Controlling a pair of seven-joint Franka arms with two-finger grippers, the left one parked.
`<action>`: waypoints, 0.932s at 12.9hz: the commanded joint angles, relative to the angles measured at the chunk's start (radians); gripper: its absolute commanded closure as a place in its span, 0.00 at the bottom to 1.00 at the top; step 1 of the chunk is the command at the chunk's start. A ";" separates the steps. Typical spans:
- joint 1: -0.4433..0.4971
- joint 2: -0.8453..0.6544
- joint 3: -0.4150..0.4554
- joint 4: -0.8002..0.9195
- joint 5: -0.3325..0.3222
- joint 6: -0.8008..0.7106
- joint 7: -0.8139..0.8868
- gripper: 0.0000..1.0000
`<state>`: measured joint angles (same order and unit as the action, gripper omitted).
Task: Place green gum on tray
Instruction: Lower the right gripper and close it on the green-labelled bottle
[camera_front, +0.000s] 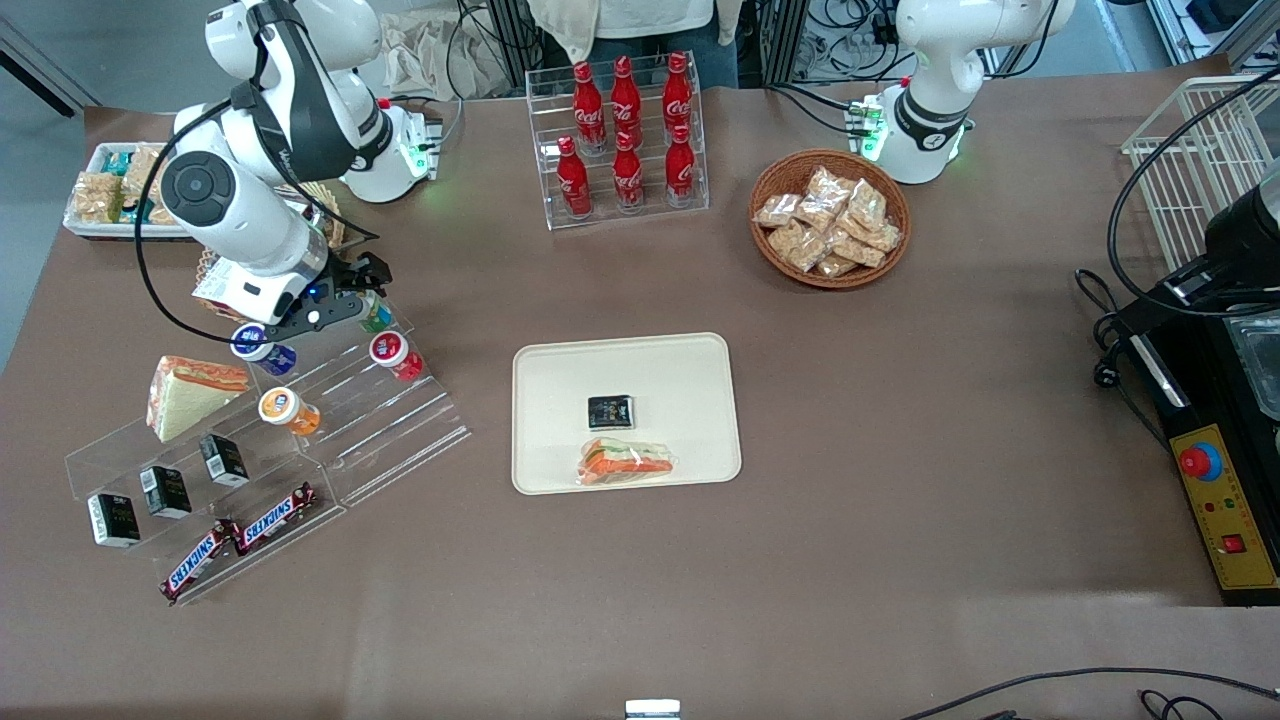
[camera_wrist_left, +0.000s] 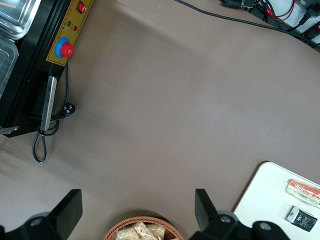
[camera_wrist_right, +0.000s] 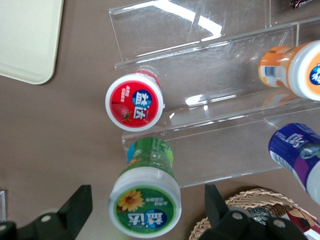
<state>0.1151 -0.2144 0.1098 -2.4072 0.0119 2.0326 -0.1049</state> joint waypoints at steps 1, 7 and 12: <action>0.006 -0.034 -0.004 -0.049 0.022 0.037 -0.006 0.01; 0.008 -0.030 0.002 -0.056 0.022 0.032 -0.010 0.53; 0.006 -0.045 0.002 -0.049 0.022 0.020 -0.006 0.70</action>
<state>0.1183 -0.2224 0.1124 -2.4395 0.0120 2.0484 -0.1050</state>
